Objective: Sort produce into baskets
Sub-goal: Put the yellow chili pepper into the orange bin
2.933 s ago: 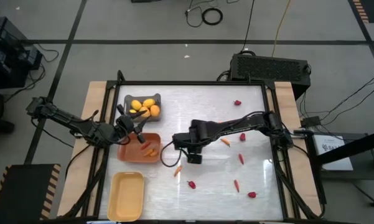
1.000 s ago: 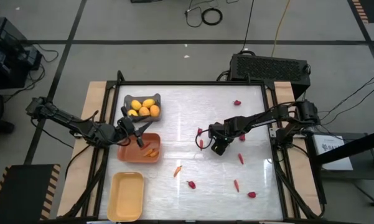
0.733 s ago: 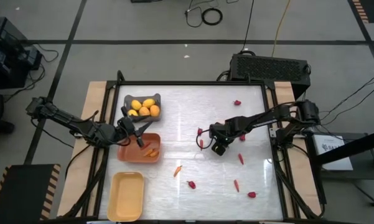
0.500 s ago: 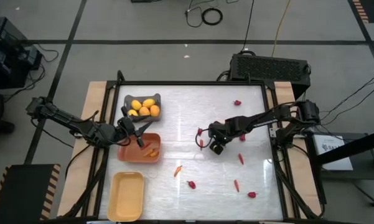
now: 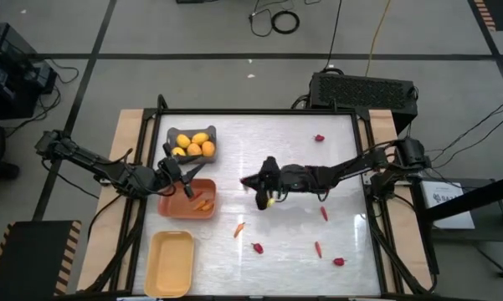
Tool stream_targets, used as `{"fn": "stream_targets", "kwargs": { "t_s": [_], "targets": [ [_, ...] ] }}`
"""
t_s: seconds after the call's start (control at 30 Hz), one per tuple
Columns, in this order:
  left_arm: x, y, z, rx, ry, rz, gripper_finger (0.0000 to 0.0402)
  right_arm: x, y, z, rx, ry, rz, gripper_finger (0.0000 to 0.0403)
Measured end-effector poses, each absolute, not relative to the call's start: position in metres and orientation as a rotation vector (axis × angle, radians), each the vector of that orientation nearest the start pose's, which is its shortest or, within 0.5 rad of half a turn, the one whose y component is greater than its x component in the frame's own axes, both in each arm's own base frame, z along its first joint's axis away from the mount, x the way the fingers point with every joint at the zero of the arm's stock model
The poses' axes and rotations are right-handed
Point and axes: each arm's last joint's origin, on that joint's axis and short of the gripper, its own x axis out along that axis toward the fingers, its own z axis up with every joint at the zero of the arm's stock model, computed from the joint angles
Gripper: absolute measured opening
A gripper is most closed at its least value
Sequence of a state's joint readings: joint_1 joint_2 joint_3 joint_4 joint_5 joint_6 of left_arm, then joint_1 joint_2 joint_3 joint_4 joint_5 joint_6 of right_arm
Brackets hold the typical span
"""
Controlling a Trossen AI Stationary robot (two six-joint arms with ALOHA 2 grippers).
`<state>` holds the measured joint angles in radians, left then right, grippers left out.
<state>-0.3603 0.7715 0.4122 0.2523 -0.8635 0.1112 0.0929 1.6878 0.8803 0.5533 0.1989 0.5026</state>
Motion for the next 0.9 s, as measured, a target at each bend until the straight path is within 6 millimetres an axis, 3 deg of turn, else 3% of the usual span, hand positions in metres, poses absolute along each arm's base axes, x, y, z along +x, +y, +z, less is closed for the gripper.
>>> {"fn": "stream_targets", "kwargs": {
  "t_s": [0.1, 0.23, 0.63, 0.9],
  "targets": [
    [0.164, -0.038, 0.248, 0.17, 0.116, 0.498, 0.0134, 0.365, 0.036, 0.211, 0.41, 0.01, -0.166, 0.0004],
    [0.164, -0.038, 0.248, 0.171, 0.116, 0.498, 0.0134, 0.386, 0.044, 0.21, 0.39, -0.082, -0.138, 0.0004],
    [0.164, -0.038, 0.248, 0.172, 0.117, 0.497, 0.0134, 0.487, 0.068, 0.192, 0.338, 0.035, 0.01, 0.0004],
    [0.164, -0.038, 0.248, 0.176, 0.121, 0.498, 0.0134, 0.516, 0.07, 0.178, 0.289, 0.117, -0.006, 0.0004]
  ]
}}
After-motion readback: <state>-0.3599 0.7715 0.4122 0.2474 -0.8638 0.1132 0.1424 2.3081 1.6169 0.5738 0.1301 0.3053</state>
